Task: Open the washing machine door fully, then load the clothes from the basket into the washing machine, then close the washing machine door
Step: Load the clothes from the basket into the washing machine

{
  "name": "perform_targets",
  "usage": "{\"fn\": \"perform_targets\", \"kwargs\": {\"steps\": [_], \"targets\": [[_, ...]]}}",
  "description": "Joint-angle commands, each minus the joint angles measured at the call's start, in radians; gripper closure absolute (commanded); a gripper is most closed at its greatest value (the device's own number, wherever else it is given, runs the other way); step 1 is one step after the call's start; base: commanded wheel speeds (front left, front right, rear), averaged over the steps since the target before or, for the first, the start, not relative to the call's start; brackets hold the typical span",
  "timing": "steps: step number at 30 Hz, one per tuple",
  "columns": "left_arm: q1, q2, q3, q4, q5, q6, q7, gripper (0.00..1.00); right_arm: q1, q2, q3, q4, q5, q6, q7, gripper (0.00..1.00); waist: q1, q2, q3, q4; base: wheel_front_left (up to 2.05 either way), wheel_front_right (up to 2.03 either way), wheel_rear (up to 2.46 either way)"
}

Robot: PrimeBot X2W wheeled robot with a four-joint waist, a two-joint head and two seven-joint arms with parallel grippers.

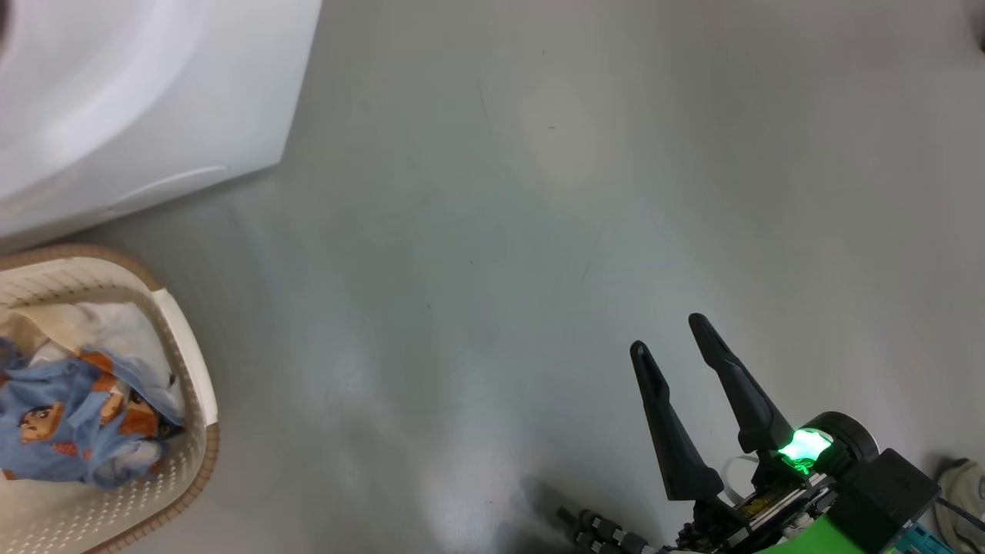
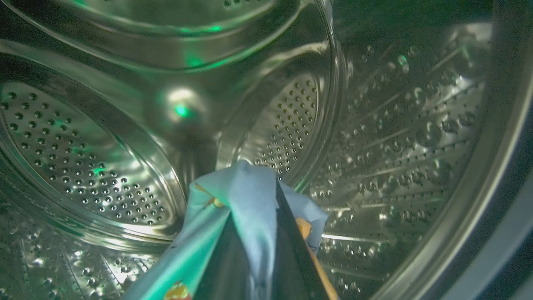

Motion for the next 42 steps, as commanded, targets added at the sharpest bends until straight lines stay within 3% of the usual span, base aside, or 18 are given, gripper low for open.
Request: {"fn": "perform_targets", "kwargs": {"steps": [1,5,6,7,13,19,30,42], "targets": [[-0.024,0.051,0.041,-0.026,-0.004,-0.003,-0.007,1.00,0.023,-0.013,0.020,-0.028,0.005,0.002,-0.012,0.00,0.0000,-0.0001,0.013,-0.007,0.02,0.02,0.02],[-0.035,0.037,0.102,-0.029,-0.008,-0.003,-0.017,1.00,0.021,-0.013,0.025,-0.029,0.007,0.002,-0.012,0.00,0.0000,-0.0001,0.016,-0.006,0.01,0.01,0.01],[-0.026,0.034,0.105,-0.019,-0.015,-0.003,-0.016,0.72,0.020,-0.013,0.027,-0.029,0.008,0.002,-0.012,0.00,0.0000,-0.0001,0.016,-0.006,0.00,0.00,0.00],[-0.014,0.032,0.098,-0.001,-0.025,-0.003,0.000,0.00,0.018,-0.013,0.030,-0.027,0.009,0.002,-0.012,0.00,0.0000,-0.0001,0.016,-0.005,0.00,0.00,0.00],[0.021,0.057,0.044,0.040,-0.035,-0.003,0.097,0.00,-0.007,-0.013,0.050,-0.012,0.013,0.002,-0.012,0.00,0.0000,-0.0001,0.014,0.000,0.00,0.00,0.00],[0.044,0.045,0.009,0.061,-0.046,-0.003,0.114,0.00,-0.031,-0.013,0.043,0.005,0.010,0.002,-0.012,0.00,0.0000,-0.0001,-0.008,0.025,0.00,0.00,0.00],[0.133,0.058,-0.052,0.039,-0.076,-0.003,0.083,0.00,-0.063,-0.013,-0.004,0.027,0.002,0.002,-0.012,0.00,0.0000,-0.0001,-0.049,0.087,0.00,0.00,0.00],[0.401,0.104,-0.027,-0.101,-0.144,0.000,0.004,0.00,-0.086,-0.013,-0.057,0.057,-0.002,0.002,-0.012,0.00,0.0000,-0.0001,-0.099,0.153,0.00,0.00,0.00]]}}
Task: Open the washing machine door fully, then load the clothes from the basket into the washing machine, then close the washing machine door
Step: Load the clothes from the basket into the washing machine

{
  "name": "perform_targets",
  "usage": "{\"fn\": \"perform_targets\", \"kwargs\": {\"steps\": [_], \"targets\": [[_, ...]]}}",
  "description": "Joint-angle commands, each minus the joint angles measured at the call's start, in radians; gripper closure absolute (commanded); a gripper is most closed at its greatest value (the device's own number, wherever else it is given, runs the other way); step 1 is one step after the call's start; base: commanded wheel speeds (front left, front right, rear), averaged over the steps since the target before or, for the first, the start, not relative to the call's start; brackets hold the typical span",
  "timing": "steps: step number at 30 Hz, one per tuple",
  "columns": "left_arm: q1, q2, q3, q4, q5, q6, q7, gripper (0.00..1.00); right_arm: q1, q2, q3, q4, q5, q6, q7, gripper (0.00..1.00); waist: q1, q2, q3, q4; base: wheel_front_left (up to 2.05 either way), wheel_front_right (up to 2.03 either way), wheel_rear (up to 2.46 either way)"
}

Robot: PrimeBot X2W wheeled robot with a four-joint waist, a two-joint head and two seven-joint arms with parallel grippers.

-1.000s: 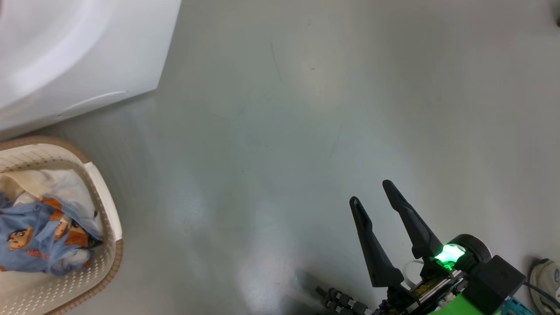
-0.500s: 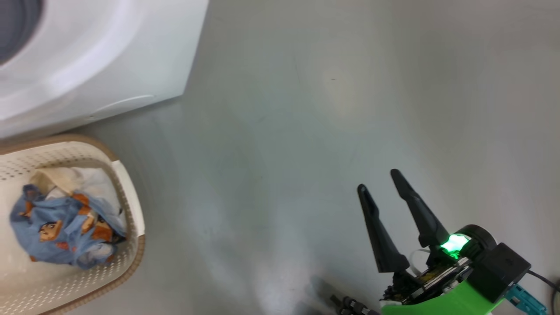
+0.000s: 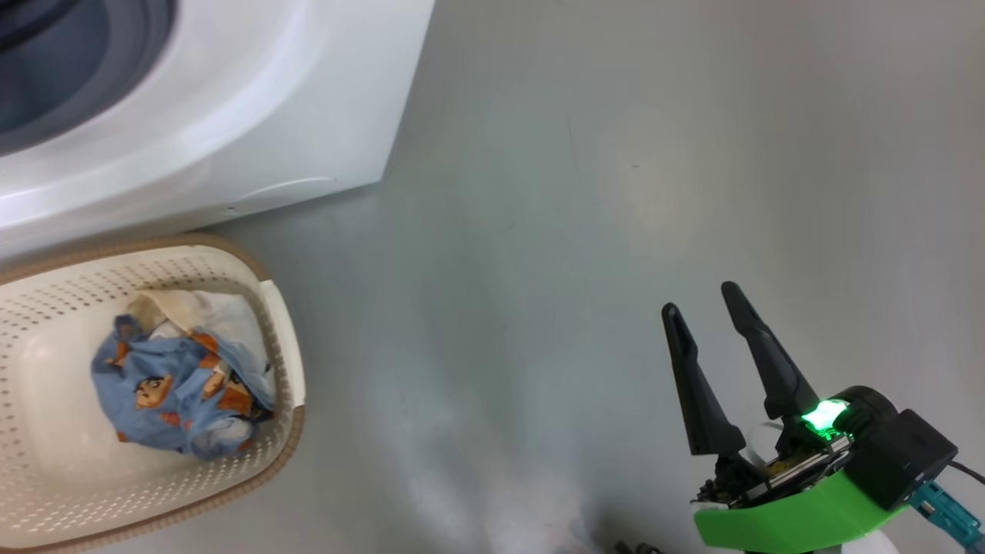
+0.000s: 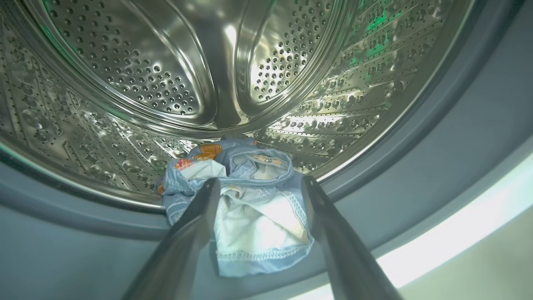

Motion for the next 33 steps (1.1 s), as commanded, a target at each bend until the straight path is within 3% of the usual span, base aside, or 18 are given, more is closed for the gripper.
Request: {"fn": "perform_targets", "kwargs": {"steps": [1,8,20,33], "targets": [[0.029,0.062,0.053,-0.034,-0.013,0.003,-0.011,0.00,-0.012,-0.012,0.015,-0.018,-0.004,0.002,-0.012,0.00,0.0000,-0.0001,-0.016,0.016,0.00,0.00,0.00],[0.238,0.058,0.168,-0.166,-0.008,0.025,-0.028,0.00,-0.024,-0.012,-0.012,-0.014,-0.010,0.002,-0.012,0.00,0.0000,-0.0001,-0.034,0.040,0.00,0.00,0.00],[0.561,-0.136,0.460,-0.358,0.108,0.000,-0.029,0.00,-0.059,-0.012,-0.024,-0.007,-0.050,0.002,-0.012,0.00,0.0000,-0.0001,-0.056,0.087,0.00,0.00,0.00],[0.729,-0.182,0.530,-0.440,0.132,-0.003,-0.029,0.00,-0.064,-0.012,-0.025,0.002,-0.054,0.002,-0.012,0.00,0.0000,-0.0001,-0.057,0.095,0.00,0.00,0.00]]}}
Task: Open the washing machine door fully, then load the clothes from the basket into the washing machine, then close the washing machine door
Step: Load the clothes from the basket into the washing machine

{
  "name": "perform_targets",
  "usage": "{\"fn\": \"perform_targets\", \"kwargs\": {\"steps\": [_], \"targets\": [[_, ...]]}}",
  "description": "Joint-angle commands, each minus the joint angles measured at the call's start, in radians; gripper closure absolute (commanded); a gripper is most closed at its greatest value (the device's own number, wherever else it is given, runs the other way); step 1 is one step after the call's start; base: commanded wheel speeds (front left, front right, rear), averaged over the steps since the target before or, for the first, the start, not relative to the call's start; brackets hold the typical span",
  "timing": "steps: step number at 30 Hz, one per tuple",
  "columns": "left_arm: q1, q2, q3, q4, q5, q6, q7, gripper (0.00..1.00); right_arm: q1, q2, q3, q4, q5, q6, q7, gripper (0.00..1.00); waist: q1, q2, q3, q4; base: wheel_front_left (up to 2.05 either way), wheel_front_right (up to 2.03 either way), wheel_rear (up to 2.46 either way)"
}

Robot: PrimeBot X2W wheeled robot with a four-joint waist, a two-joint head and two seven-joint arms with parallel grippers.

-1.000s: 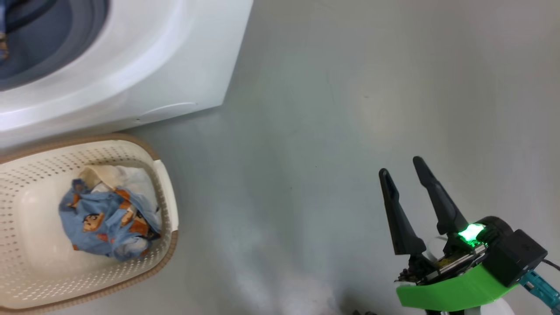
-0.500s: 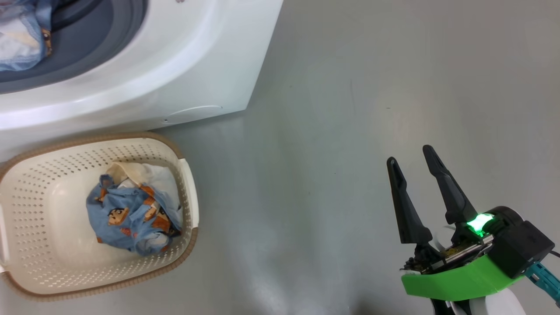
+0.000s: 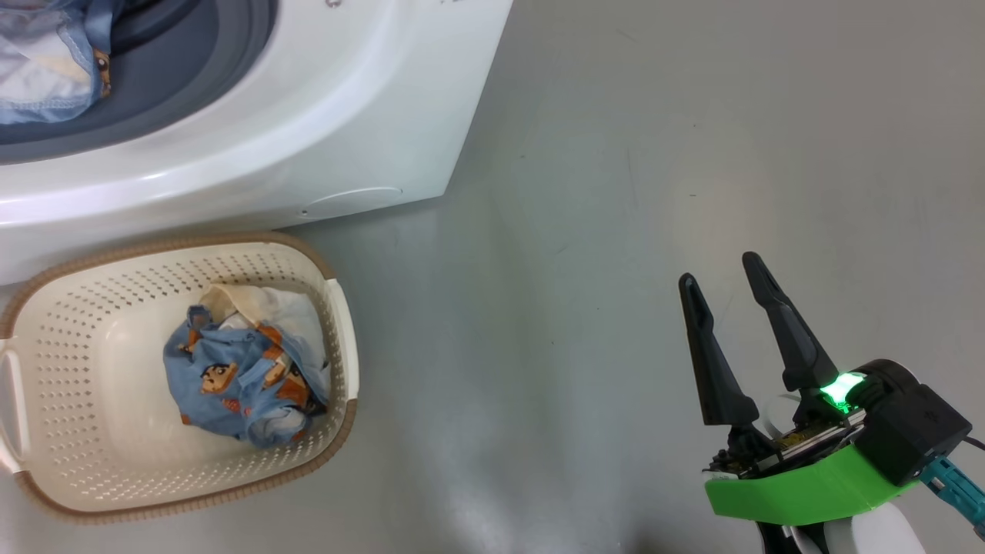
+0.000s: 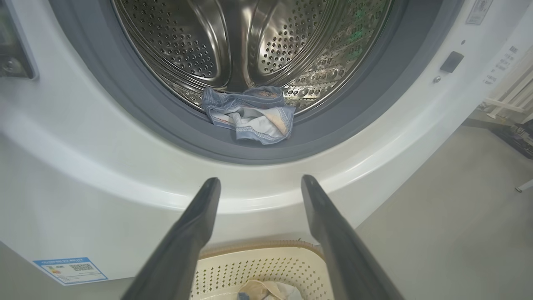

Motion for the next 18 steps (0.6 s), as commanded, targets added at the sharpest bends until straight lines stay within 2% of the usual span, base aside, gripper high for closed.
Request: {"fn": "perform_targets", "kwargs": {"steps": [1,18], "targets": [[-0.007,0.021,0.052,-0.026,0.002,-0.001,-0.006,0.00,-0.008,-0.008,0.019,-0.018,-0.008,0.002,-0.012,0.00,0.0000,-0.0001,0.000,0.001,0.00,0.00,0.00],[-0.010,0.000,0.022,-0.080,0.000,-0.001,-0.006,0.00,-0.014,-0.008,0.016,-0.008,-0.002,0.002,-0.012,0.00,0.0000,-0.0001,-0.012,0.009,0.00,0.00,0.00]]}}
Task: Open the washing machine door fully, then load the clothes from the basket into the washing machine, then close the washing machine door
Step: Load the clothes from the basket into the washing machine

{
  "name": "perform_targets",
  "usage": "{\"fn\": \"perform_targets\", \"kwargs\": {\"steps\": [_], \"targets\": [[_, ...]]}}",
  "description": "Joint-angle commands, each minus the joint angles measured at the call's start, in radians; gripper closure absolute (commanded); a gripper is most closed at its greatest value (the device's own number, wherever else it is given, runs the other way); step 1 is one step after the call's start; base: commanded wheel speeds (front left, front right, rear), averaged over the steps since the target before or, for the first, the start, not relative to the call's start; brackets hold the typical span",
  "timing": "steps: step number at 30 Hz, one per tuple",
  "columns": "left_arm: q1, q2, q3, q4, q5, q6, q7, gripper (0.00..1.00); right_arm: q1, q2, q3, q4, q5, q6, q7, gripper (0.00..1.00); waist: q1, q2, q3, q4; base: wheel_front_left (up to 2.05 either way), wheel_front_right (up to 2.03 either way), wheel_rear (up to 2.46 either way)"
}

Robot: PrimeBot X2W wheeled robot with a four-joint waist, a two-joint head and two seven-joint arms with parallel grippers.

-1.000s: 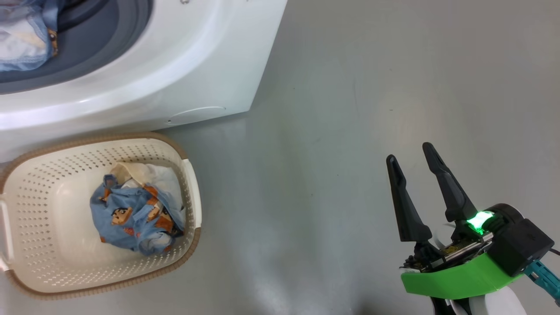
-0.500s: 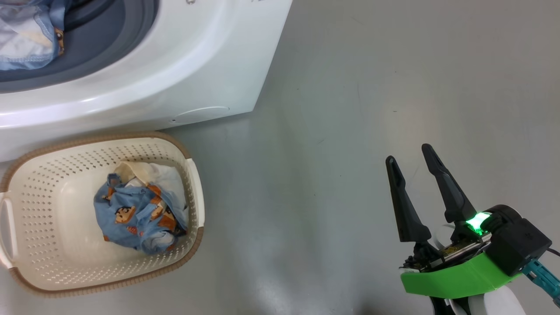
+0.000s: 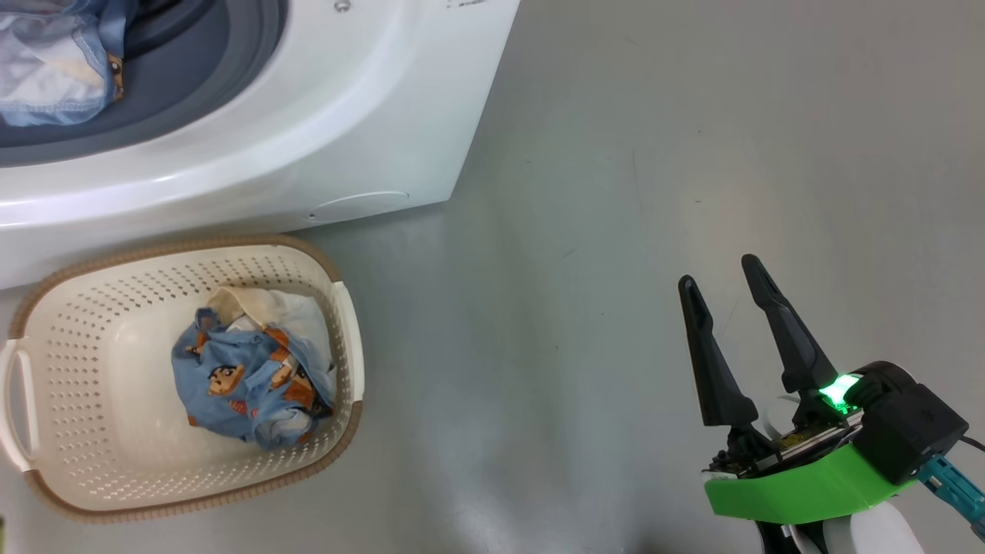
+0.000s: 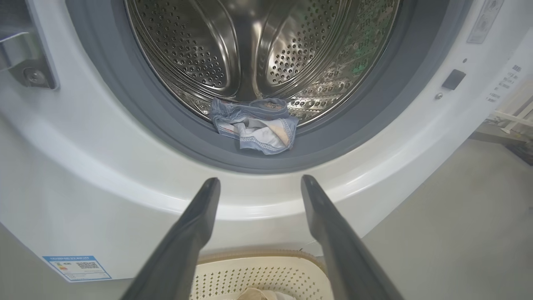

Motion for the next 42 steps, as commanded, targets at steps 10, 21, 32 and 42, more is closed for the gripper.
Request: {"fn": "perform_targets", "kwargs": {"steps": [10,21,32,42], "targets": [[-0.139,0.092,-0.089,-0.027,0.025,-0.002,-0.001,0.00,-0.014,-0.008,0.029,-0.010,0.005,0.002,-0.012,0.00,0.0000,-0.0001,-0.010,-0.009,0.00,0.00,0.00],[-0.468,0.099,-0.242,0.136,0.068,0.024,0.152,0.00,-0.001,-0.008,0.033,-0.015,0.018,0.002,-0.012,0.00,0.0000,-0.0001,-0.002,-0.042,0.00,0.00,0.00],[-0.739,0.096,-0.316,0.385,0.117,0.064,0.289,0.00,0.014,-0.008,0.057,-0.040,0.036,0.002,-0.012,0.00,0.0000,-0.0001,0.031,-0.102,0.00,0.00,0.00],[-0.896,0.132,-0.362,0.583,0.136,0.052,0.413,0.00,0.045,-0.008,0.070,-0.069,0.048,0.002,-0.012,0.00,0.0000,-0.0001,0.062,-0.149,0.00,0.00,0.00]]}}
